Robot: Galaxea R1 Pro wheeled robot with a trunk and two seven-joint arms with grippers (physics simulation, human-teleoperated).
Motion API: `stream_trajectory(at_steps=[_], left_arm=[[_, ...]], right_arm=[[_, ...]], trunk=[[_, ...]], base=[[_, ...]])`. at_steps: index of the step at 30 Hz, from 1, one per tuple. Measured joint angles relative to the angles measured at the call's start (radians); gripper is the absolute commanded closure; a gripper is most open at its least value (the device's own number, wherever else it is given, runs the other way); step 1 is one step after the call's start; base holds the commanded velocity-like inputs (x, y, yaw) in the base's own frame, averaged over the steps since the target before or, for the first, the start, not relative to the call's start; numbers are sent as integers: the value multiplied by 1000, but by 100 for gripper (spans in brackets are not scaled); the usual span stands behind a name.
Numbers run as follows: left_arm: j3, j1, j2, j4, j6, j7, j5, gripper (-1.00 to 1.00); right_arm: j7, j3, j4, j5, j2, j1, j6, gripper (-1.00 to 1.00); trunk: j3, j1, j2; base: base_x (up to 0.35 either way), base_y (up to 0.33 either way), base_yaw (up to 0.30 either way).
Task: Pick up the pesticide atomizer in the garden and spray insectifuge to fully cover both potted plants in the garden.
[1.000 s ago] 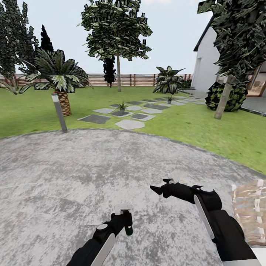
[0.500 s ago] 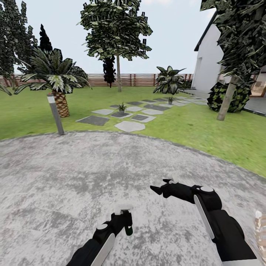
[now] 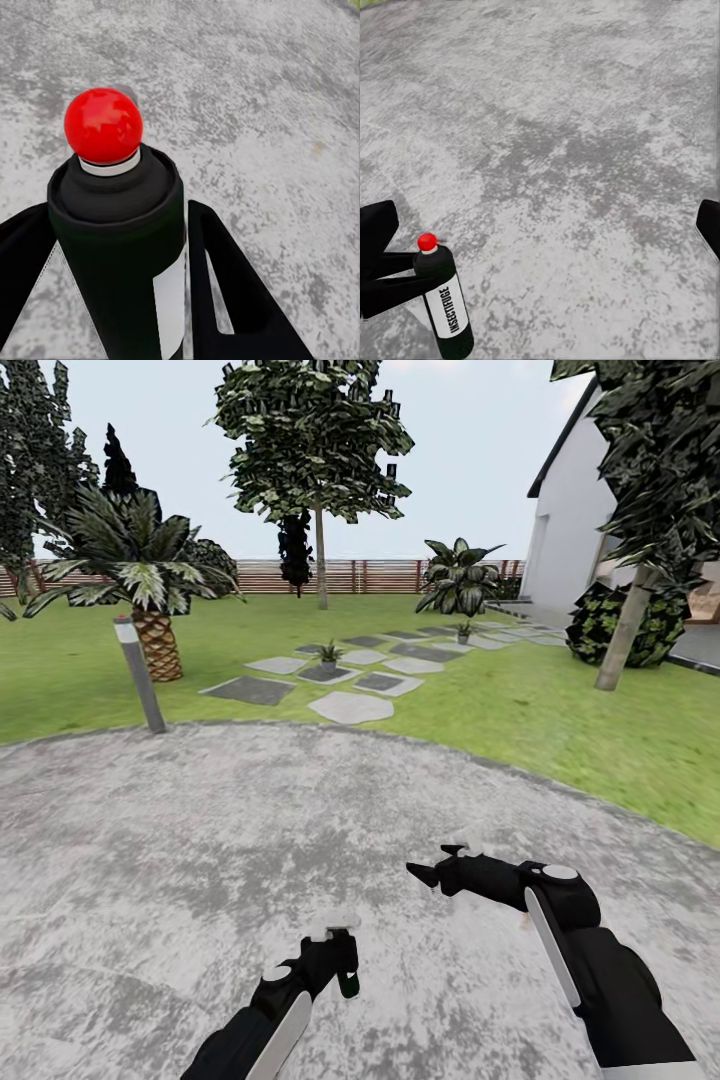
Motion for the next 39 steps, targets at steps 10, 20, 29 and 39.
stream_trajectory(at_steps=[10,20,29,39], left_arm=[[0,0,0,0,0,0,0,100],[0,0,0,0,0,0,0,100],[0,0,0,0,0,0,0,100],[-1,0,0,0,-1,0,0,100]], right_arm=[[0,0,0,0,0,0,0,-100],[0,0,0,0,0,0,0,-100],[0,0,0,0,0,0,0,-100],[0,0,0,0,0,0,0,-100]], trunk=[[0,0,0],[0,0,0],[0,0,0],[0,0,0]], base=[[340,0,0],[340,0,0],[340,0,0],[340,0,0]])
